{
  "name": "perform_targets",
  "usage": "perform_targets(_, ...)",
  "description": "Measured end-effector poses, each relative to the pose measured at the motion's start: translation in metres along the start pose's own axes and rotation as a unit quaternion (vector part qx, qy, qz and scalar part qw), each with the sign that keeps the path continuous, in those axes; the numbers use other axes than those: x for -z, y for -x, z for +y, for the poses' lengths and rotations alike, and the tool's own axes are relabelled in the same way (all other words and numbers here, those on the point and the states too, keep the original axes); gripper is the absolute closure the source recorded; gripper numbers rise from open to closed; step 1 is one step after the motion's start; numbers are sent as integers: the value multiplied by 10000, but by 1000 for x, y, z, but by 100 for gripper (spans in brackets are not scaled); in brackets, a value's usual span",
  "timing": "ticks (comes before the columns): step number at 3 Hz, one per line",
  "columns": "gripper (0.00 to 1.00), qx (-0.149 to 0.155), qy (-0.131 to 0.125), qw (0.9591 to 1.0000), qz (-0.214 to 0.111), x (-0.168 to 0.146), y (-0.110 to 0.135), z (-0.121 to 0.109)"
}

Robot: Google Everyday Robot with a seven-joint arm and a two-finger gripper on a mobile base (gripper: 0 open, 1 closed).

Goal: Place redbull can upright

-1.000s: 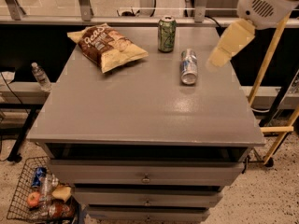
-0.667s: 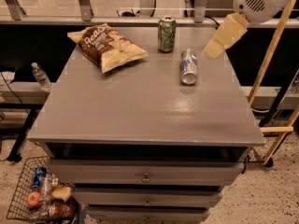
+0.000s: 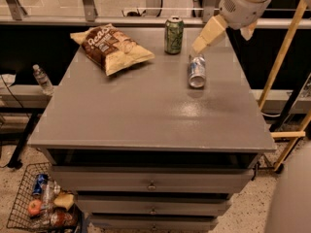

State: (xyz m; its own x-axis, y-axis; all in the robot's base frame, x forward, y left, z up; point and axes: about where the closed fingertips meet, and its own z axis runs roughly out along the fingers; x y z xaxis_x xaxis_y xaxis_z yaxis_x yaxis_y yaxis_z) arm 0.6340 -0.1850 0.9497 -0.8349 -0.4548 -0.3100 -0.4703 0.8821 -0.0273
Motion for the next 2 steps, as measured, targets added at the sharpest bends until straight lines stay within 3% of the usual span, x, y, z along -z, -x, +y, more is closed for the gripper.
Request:
perform_targets(1, 0, -513, -6, 9987, 37, -9, 4, -5)
perform_targets(2, 0, -803, 61, 9967, -35, -13, 6, -8)
